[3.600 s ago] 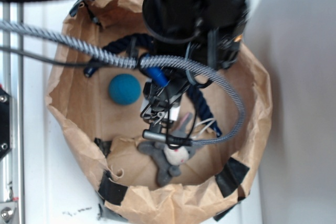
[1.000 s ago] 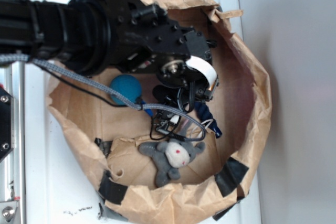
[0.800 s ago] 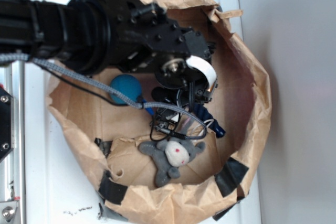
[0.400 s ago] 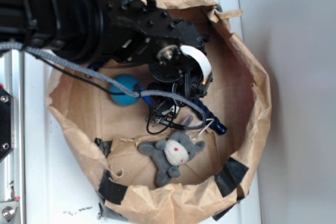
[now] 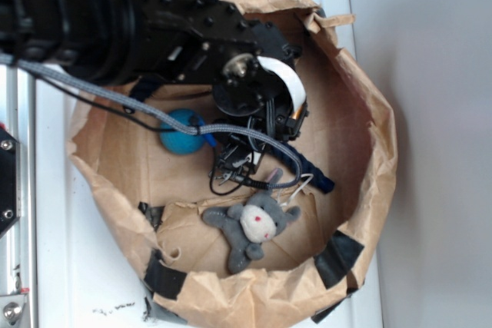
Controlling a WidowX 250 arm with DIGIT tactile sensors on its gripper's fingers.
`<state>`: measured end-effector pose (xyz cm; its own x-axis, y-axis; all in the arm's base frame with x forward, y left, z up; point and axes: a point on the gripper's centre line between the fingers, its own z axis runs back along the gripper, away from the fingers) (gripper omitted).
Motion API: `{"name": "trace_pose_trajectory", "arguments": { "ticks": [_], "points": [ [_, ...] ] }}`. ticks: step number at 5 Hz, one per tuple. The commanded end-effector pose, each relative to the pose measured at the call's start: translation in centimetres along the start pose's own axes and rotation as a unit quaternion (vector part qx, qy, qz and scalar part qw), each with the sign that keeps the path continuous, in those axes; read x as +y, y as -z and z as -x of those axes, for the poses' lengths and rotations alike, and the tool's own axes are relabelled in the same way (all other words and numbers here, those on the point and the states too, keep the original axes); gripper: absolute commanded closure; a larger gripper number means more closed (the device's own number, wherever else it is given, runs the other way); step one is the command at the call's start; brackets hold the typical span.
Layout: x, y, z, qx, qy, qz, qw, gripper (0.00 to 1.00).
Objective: Grab the blue rope.
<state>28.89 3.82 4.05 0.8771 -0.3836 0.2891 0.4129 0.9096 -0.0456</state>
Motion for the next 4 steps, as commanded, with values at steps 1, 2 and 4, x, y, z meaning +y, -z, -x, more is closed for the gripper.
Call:
{"name": "trace_pose_trajectory", "arguments": {
  "ticks": [1,2,4],
  "points": [
    [-0.5,-9.1,-2.0,0.006,-0.017,0.028,0.999,1.00],
    [-0.9,-11.4,-1.9,0.006,-0.020,0.015,1.000,1.00],
    [-1.4,-11.2,-2.3,0.026,-0.013,-0.017,0.999,1.00]
  ]
}}
